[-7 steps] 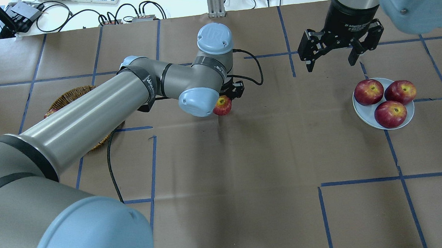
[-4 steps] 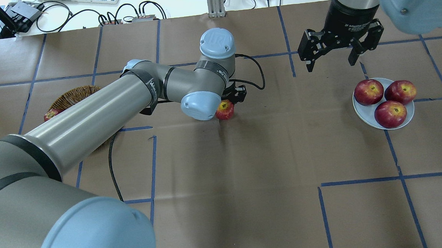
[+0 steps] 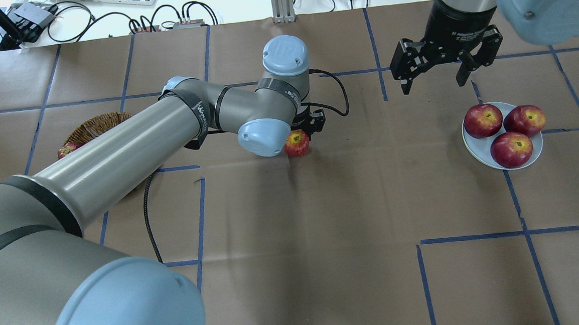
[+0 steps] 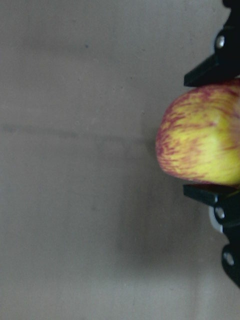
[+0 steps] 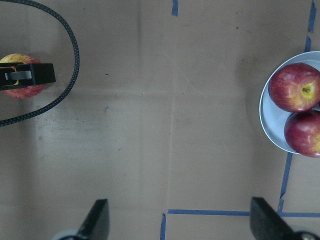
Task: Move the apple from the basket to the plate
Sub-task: 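Set the apple down on the table and open the left gripper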
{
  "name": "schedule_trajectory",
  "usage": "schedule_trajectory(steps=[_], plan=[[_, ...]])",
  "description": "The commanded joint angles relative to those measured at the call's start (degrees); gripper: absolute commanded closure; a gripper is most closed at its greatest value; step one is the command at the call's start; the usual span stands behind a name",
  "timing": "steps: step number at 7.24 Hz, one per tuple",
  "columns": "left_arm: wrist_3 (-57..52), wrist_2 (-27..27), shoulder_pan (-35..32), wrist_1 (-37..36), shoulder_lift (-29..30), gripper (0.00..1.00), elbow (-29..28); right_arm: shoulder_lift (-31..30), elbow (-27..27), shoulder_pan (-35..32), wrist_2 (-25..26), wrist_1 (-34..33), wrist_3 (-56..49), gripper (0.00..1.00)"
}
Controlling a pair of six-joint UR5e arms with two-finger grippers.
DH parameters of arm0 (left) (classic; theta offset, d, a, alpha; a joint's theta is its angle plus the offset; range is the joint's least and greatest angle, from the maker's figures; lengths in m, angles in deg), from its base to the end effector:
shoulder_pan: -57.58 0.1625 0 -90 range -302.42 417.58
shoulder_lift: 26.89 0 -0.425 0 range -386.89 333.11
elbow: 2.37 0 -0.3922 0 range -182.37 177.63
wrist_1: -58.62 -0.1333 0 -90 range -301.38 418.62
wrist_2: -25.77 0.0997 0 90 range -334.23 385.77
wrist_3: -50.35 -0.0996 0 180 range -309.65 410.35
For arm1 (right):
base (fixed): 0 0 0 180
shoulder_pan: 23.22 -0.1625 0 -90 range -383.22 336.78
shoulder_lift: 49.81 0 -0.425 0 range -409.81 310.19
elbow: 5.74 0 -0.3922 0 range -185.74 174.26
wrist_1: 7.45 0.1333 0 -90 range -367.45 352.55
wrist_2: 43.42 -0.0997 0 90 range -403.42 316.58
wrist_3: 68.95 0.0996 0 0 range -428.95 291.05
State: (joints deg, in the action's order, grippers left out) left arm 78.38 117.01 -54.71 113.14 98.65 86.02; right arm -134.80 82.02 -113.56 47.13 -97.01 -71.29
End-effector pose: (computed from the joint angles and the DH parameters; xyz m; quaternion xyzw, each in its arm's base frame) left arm -0.3773 -0.5746 0.1926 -0.0502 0.9986 -0.0168 0.0040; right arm 0.1354 -0.5220 0.4619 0.0235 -0.9993 -0.0281 0.0043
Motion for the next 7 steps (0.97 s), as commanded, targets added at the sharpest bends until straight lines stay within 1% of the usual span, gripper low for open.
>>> schedule_trajectory(steps=[1, 2, 3, 4, 5, 6, 7], plan=[[-0.35, -0.53, 0.31, 0.93, -1.87, 0.01, -1.01, -0.09, -0.13, 0.08, -0.11, -0.09, 0.06, 0.0], [-0.87, -0.53, 1.79, 4.94, -5.1, 0.01, -2.07, 0.0, -0.4, 0.08, -0.11, -0.09, 0.06, 0.0], [-5.31, -0.45, 5.72, 11.94, -10.35, 0.01, -3.21, 0.0, -0.57, 0.16, -0.02, 0.0, 0.06, 0.0], [-14.5, -0.27, 10.63, 18.62, -15.02, 0.01, -3.75, -0.09, -0.66, 0.16, 0.24, 0.0, 0.06, 0.0], [-22.07, -0.1, 14.51, 21.65, -19.07, 0.01, -2.19, -0.09, -0.92, 0.08, 0.33, 0.0, 0.06, 0.0], [-27.8, 0.78, 16.55, 22.2, -21.98, 0.01, -1.65, 0.0, -1.8, 0.08, 0.77, 0.09, 0.23, 0.0], [-29.42, 4.35, 17.44, 23.69, -24.53, 0.01, -1.73, 0.09, -2.85, -0.1, 0.51, -0.09, 0.93, 0.0]])
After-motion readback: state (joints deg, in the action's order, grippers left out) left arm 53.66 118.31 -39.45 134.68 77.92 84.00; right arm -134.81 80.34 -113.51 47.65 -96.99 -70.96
